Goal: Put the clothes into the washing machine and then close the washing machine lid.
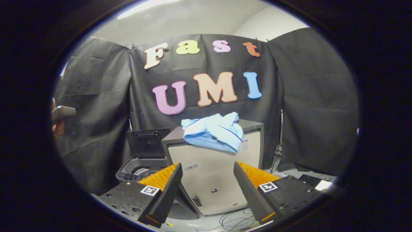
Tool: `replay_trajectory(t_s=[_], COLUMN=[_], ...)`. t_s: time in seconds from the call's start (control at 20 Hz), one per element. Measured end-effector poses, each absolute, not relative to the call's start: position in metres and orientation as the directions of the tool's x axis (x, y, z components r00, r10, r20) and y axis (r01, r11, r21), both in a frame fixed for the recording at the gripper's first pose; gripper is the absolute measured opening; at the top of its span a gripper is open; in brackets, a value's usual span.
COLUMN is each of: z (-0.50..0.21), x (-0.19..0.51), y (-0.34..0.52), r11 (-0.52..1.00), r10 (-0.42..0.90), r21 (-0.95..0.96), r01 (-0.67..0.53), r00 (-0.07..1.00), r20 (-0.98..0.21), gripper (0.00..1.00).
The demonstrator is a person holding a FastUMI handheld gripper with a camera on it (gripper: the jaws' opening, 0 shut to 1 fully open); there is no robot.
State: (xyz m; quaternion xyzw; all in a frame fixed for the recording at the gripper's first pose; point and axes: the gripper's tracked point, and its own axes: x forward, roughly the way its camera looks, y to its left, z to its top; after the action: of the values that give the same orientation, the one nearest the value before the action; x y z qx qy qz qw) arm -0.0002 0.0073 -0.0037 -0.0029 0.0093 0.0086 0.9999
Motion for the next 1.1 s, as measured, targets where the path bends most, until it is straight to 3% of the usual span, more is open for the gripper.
replay_trajectory(t_s=[0.75, 1.1], z=[0.006, 0.051], x=[0.02, 0.073], y=[0.023, 0.031], r11=[0.999, 0.997], r10=[0.032, 0.046], r21=[-0.035, -0.054], r01=[-0.035, -0.047], r00=[0.997, 0.999], r20=[-0.075, -0.022], gripper=[0.97, 0.96])
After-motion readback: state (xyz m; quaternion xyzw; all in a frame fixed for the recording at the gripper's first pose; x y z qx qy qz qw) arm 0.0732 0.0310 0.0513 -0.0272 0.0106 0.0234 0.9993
